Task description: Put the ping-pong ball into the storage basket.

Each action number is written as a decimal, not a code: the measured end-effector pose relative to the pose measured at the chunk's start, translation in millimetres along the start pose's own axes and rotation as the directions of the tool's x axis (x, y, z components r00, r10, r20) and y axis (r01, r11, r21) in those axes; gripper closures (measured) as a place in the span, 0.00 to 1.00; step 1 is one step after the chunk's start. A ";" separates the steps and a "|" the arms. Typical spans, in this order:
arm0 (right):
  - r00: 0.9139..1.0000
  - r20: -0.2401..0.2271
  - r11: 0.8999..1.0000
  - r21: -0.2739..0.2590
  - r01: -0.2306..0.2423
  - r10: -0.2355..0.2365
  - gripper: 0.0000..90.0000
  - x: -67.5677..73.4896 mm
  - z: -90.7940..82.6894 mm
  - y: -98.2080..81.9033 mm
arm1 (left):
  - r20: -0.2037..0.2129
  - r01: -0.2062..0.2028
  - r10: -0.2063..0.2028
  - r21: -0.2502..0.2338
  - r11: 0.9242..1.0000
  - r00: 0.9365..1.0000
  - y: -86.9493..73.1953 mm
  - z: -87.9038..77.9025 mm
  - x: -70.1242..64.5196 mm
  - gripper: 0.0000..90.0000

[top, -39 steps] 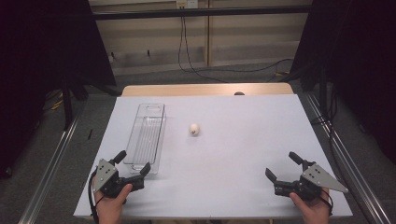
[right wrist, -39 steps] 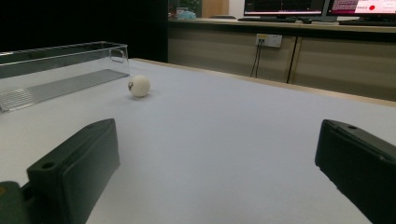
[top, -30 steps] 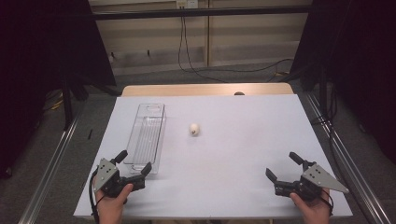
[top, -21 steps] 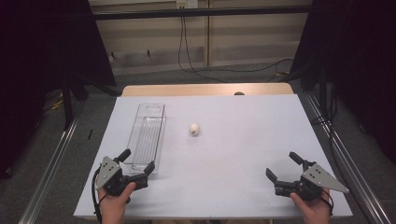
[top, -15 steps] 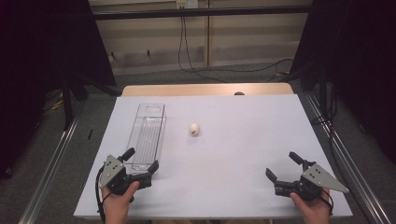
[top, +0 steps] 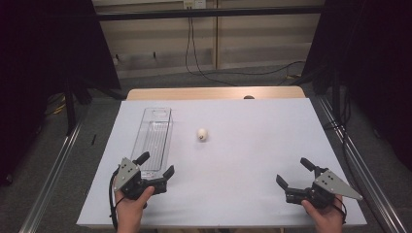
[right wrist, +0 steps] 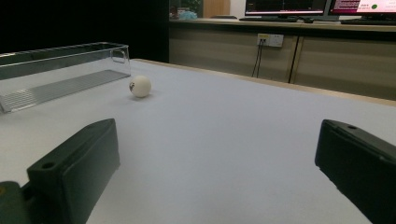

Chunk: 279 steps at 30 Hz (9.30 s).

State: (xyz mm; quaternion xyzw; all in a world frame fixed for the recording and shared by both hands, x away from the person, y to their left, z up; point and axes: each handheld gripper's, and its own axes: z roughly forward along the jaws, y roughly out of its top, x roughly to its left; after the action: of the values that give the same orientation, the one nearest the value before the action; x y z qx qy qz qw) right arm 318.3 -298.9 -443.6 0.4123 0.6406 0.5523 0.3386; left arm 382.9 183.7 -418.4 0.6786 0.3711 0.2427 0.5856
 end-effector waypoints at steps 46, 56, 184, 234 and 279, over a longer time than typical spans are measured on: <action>1.000 -0.020 1.000 -0.008 -0.003 0.003 0.00 1.1 -1.0 1.5 | 0.035 -0.020 0.018 0.056 0.998 0.999 5.3 42.9 -34.5 0.02; 1.000 -0.022 1.000 -0.009 -0.003 0.002 0.00 1.3 -1.1 1.7 | 0.034 -0.030 0.028 0.063 0.998 0.999 5.6 48.9 -37.4 0.02; 0.999 -0.037 1.000 -0.004 -0.001 0.001 0.00 -0.1 6.3 2.7 | -0.006 0.013 -0.012 0.154 0.988 1.000 11.7 139.0 -45.5 0.03; 0.999 -0.049 1.000 -0.001 0.003 -0.003 0.00 -0.6 11.4 3.5 | -0.054 0.002 0.010 0.218 0.976 0.998 10.5 159.1 -34.3 0.05; 0.998 -0.060 1.000 0.009 0.013 -0.013 0.00 0.2 11.9 2.5 | -0.076 0.010 0.011 0.275 0.961 0.997 11.1 176.4 -32.3 0.05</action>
State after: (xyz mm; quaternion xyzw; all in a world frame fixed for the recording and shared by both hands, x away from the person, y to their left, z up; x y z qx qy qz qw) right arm 329.2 -293.5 -443.1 0.3929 0.6556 0.5593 0.3210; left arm 500.5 49.4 -438.9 0.7436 0.4233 0.2149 0.4709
